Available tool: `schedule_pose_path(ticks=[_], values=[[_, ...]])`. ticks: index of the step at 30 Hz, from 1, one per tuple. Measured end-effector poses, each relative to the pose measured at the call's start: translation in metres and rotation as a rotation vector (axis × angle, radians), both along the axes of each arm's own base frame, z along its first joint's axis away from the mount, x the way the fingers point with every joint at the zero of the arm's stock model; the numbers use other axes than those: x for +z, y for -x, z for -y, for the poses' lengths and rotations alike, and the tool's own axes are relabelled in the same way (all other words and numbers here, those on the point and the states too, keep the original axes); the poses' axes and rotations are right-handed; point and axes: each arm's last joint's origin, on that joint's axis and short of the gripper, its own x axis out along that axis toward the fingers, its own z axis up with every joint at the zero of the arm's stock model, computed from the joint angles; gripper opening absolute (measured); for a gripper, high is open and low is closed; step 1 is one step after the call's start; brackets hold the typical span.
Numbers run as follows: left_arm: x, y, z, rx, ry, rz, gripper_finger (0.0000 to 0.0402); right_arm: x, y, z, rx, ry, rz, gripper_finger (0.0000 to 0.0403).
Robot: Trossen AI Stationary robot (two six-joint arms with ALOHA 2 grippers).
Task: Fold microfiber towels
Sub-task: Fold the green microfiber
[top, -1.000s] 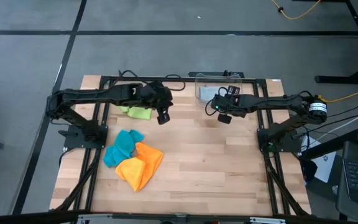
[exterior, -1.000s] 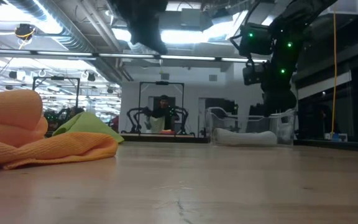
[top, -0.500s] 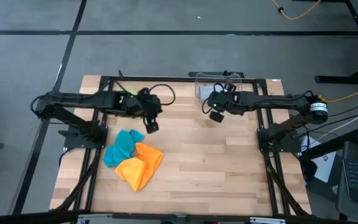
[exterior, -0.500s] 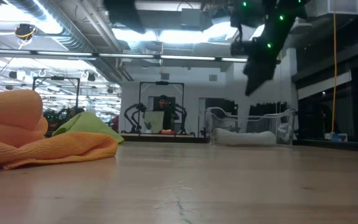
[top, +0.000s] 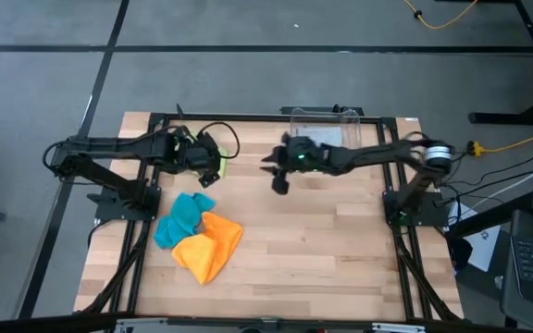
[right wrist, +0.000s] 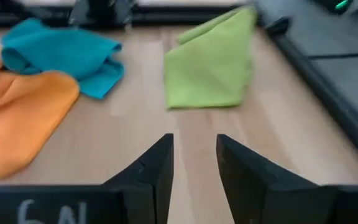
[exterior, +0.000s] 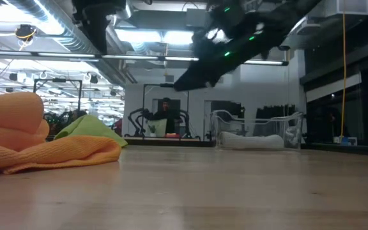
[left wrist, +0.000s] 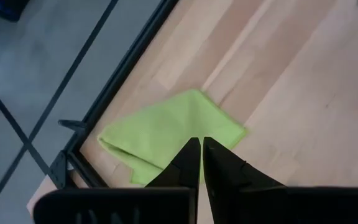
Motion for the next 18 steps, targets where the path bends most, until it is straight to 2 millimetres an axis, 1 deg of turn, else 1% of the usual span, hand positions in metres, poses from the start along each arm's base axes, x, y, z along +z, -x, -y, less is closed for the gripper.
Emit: schedule_pose_path(ticks=[5, 9, 18], values=[[-0.001, 0.002, -0.006, 0.029, 0.006, -0.012, 0.0014, -0.025, -0.045, 0.007, 0.026, 0.02, -0.056, 0.0124], [-0.001, 0.003, -0.01, 0.047, 0.007, -0.021, 0.0014, -0.037, -0.081, 0.013, 0.033, 0.029, -0.048, 0.0124], [0.0, 0.006, -0.024, 0.146, -0.039, -0.009, 0.0014, -0.072, -0.146, 0.02, 0.1, -0.007, -0.05, 0.0124]])
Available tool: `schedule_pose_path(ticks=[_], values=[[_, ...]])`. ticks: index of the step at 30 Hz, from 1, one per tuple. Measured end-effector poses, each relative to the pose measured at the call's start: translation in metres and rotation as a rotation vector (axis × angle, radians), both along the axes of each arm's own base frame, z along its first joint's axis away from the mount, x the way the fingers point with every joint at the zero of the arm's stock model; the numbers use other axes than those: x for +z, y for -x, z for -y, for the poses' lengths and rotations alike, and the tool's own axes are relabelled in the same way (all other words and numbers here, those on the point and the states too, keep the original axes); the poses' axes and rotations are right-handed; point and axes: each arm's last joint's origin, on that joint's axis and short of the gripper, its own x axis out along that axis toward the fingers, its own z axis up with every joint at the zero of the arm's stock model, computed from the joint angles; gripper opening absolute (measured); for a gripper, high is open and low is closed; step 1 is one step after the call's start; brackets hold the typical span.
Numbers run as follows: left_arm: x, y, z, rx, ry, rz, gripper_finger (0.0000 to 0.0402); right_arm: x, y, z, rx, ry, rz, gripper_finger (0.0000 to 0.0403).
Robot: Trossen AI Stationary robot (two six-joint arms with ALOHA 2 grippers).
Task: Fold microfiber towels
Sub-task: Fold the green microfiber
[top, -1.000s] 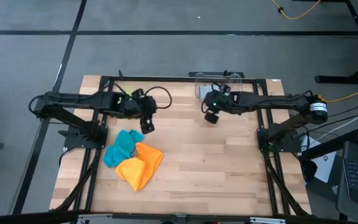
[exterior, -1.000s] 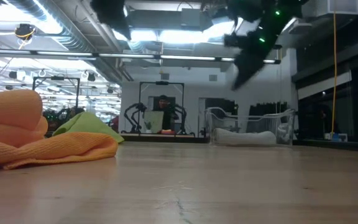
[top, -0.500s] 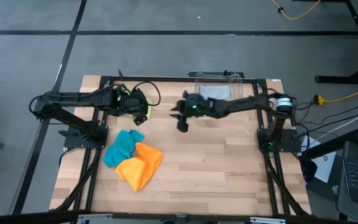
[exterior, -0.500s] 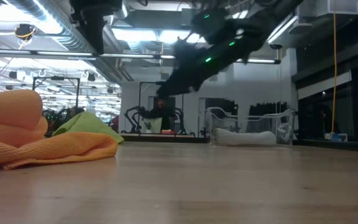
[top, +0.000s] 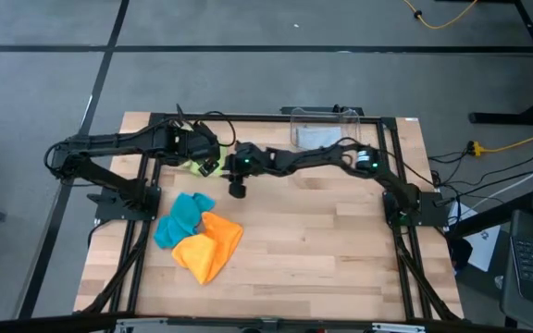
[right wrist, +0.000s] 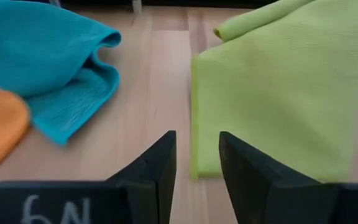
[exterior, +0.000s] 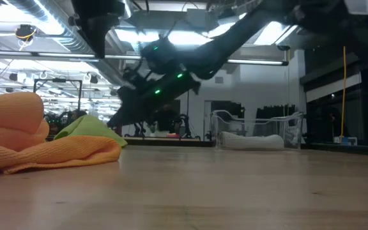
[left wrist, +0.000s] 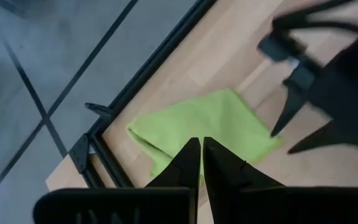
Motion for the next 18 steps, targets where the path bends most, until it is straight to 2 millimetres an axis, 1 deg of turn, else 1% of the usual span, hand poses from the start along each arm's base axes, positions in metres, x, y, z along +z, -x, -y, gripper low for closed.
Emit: schedule_pose_path(ticks=[5, 8, 10, 12, 13, 18], values=[[0.0, 0.001, -0.004, 0.019, 0.0, 0.0, 0.0014, -0.015, -0.028, 0.005, 0.01, 0.014, -0.02, 0.0124], [0.0, 0.001, -0.004, 0.019, 0.0, 0.0, 0.0014, -0.024, -0.039, 0.008, -0.013, 0.026, -0.081, 0.0124], [0.0, 0.001, -0.004, 0.018, 0.0, 0.0, 0.0014, -0.03, -0.043, 0.011, -0.068, 0.057, -0.128, 0.0124], [0.0, 0.001, -0.003, 0.017, 0.0, 0.0, 0.0014, -0.03, -0.046, 0.014, -0.141, 0.102, -0.156, 0.0124], [0.0, 0.001, -0.003, 0.017, 0.0, 0.0, 0.0014, -0.03, -0.047, 0.017, -0.149, 0.097, -0.17, 0.0124], [0.0, 0.001, -0.003, 0.017, 0.0, 0.001, 0.0014, -0.033, -0.043, 0.025, -0.093, 0.023, -0.259, 0.0121]])
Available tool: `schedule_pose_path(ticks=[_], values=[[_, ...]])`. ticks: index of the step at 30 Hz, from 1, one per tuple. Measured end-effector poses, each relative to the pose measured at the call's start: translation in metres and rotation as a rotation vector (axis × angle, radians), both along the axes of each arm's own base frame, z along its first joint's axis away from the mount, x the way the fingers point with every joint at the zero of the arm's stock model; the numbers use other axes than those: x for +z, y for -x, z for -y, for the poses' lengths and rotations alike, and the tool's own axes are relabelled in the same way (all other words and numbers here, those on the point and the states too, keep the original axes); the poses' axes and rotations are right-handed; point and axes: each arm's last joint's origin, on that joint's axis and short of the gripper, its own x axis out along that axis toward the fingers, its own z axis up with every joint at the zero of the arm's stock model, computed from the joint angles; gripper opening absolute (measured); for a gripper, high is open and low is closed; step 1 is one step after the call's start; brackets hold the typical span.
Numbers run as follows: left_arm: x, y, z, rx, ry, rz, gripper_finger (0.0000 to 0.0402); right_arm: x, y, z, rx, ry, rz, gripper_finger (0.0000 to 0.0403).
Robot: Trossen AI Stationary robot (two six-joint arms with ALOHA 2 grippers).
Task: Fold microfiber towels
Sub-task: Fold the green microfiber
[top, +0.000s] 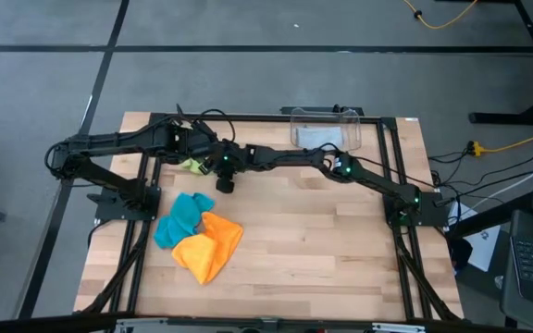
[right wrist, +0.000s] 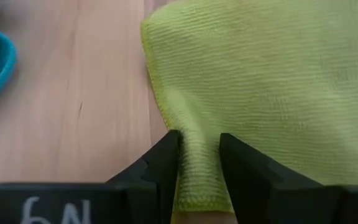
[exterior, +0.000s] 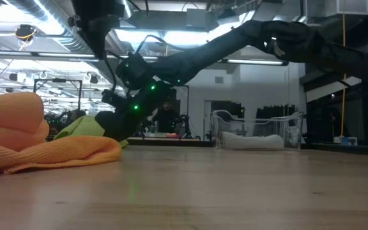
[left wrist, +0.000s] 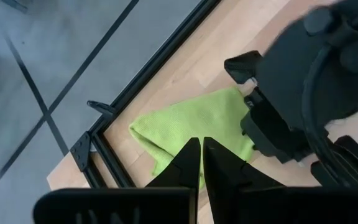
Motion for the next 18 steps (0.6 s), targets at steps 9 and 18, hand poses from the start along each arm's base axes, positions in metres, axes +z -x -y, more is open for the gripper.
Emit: schedule_pose_path(ticks=[9, 18], values=[[0.0, 0.0, 0.0, 0.035, 0.006, 0.031, 0.0014, -0.005, 0.012, 0.0, -0.002, -0.059, -0.138, 0.0011], [0.0, 0.0, 0.0, 0.035, 0.007, 0.032, 0.0014, 0.05, 0.053, -0.032, 0.13, 0.038, -0.518, 0.0004]])
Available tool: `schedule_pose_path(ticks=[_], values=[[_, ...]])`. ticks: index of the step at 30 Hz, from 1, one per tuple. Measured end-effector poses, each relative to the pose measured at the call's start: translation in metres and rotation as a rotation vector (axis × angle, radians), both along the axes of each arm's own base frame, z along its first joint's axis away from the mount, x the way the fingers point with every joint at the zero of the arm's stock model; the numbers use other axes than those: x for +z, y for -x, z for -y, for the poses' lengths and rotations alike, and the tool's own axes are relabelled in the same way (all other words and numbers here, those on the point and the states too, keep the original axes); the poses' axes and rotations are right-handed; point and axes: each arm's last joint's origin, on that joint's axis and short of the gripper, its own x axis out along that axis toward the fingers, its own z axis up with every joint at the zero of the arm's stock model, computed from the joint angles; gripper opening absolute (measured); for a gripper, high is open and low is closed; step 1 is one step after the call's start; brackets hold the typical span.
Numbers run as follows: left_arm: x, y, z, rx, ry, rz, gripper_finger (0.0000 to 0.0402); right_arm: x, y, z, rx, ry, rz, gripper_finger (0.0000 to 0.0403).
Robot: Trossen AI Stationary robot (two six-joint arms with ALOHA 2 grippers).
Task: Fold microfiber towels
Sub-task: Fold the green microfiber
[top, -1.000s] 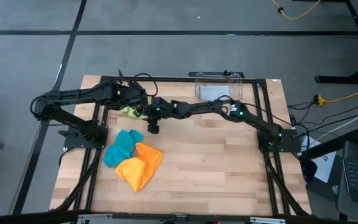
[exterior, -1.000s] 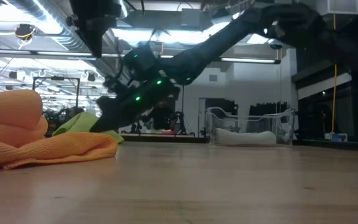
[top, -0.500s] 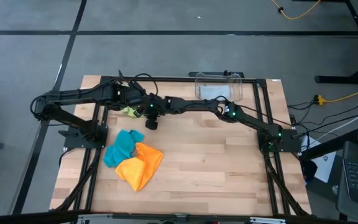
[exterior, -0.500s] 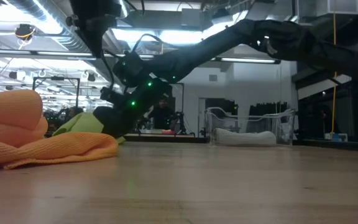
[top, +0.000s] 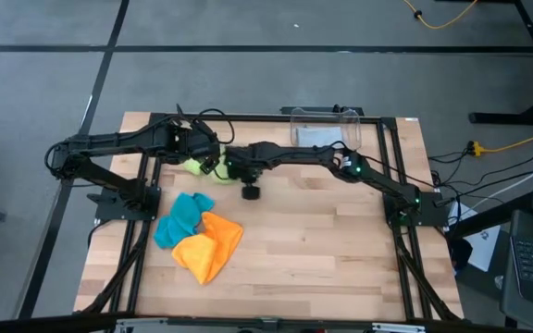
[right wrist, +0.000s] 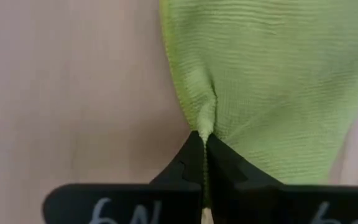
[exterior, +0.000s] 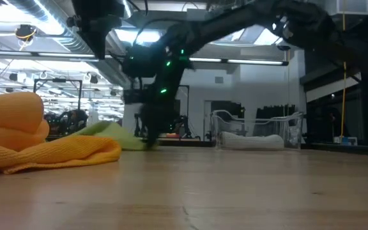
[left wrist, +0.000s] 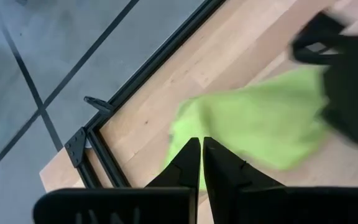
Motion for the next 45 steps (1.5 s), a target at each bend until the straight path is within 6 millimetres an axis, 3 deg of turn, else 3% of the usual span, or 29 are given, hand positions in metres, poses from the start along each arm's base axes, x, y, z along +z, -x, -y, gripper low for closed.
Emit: schedule_pose_path(ticks=[6, 10, 13, 17, 24, 28, 34, 40, 45], values=[[0.001, 0.001, 0.0, -0.026, -0.001, -0.015, 0.0014, 0.061, 0.035, -0.009, -0.015, 0.044, -0.151, 0.0002], [0.001, 0.002, 0.0, -0.026, 0.0, -0.014, 0.0014, 0.077, 0.055, -0.014, -0.073, 0.02, -0.27, 0.0002], [0.001, 0.001, 0.0, -0.022, 0.001, -0.009, 0.0014, 0.094, 0.066, -0.028, -0.073, 0.018, -0.29, 0.0002], [0.001, 0.001, 0.0, -0.02, 0.002, -0.006, 0.0014, 0.092, 0.083, -0.055, -0.038, 0.017, -0.393, 0.0001], [0.003, -0.004, 0.0, -0.02, -0.009, 0.055, 0.0014, 0.134, 0.156, -0.086, -0.066, 0.047, -0.401, 0.0002], [0.006, -0.013, -0.001, -0.032, -0.009, 0.161, 0.0014, 0.164, 0.207, -0.089, -0.17, 0.063, -0.264, 0.0002], [0.008, -0.042, -0.001, -0.176, -0.004, 0.289, 0.0014, 0.184, 0.273, -0.093, -0.246, 0.12, 0.036, 0.0002], [-0.01, -0.089, 0.006, -0.333, 0.009, 0.36, 0.0014, 0.175, 0.313, -0.097, -0.221, 0.063, 0.34, 0.0003], [-0.032, -0.127, 0.016, -0.438, -0.034, 0.385, 0.0014, 0.155, 0.325, -0.097, -0.199, 0.038, 0.517, 0.0003]])
